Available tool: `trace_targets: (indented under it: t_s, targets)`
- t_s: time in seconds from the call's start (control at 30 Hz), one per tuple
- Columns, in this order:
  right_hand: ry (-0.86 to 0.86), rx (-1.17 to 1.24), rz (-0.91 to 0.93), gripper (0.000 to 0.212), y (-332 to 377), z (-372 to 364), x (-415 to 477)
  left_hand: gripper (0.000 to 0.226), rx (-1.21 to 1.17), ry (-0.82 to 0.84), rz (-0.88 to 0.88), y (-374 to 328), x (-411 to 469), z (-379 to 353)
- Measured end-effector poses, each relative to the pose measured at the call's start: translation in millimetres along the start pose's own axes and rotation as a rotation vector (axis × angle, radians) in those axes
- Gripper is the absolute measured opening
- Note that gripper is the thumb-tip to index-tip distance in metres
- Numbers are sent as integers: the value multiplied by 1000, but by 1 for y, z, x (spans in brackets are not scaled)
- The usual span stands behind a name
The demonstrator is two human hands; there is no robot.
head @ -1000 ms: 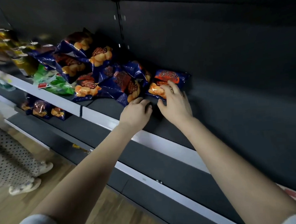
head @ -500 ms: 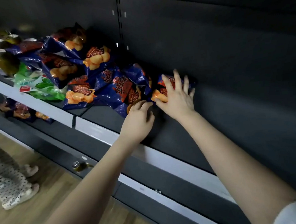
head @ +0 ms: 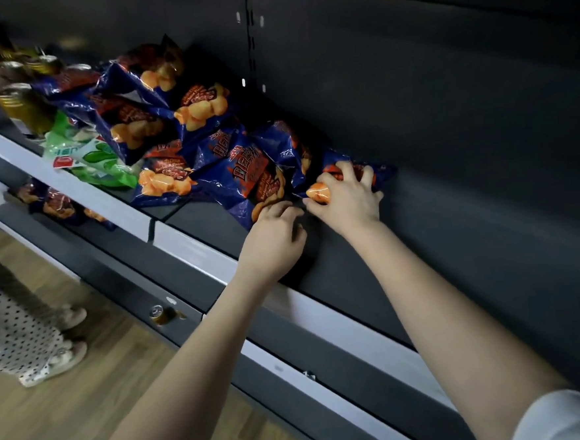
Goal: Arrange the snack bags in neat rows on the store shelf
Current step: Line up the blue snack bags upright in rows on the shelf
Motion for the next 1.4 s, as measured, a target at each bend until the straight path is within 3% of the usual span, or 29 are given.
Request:
trace_targets:
  t_s: [0.5,0.67,0.83,0.9,1.0,1.17,1.27,1.4]
  targets:
    - [-14,-10,-130,53,-13,21,-92,18,-69,-19,-113,3,-2,-1]
    - [-41,71,-215,41,-37,39,-137,29,-37,-53,-236,-12,-9,5]
    - [-141,145,-310,17,-79,62,-172,22,-88,23,-263,-49,-26,-6]
    - [-190,92,-291,27,-96,67,-183,24,-108,62,-284,-69,-30,-12]
    - [-325,65,-275,65,-122,72,-198,25,-125,103,-311,-92,-32,-18]
    - [-355,198,-471,105,-169,86,-214,25,-125,137,-329,-128,-26,-30]
    - [-332,184,-515,106,-199,93,-226,26,-133,148,-336,-156,-28,-42]
    - [-303,84,-502,84,-246,105,-248,27,-130,204,-394,-208,-38,-64]
Point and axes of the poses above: each hand's wrist, its own x-axis towards the middle knuckle, its own z-axis out of the back of the hand, y = z × x, the point moved 4 cm from there along x, towards the middle knuckle, and after that the axes turned 5 degrees about -y, right-handed, at the moved point
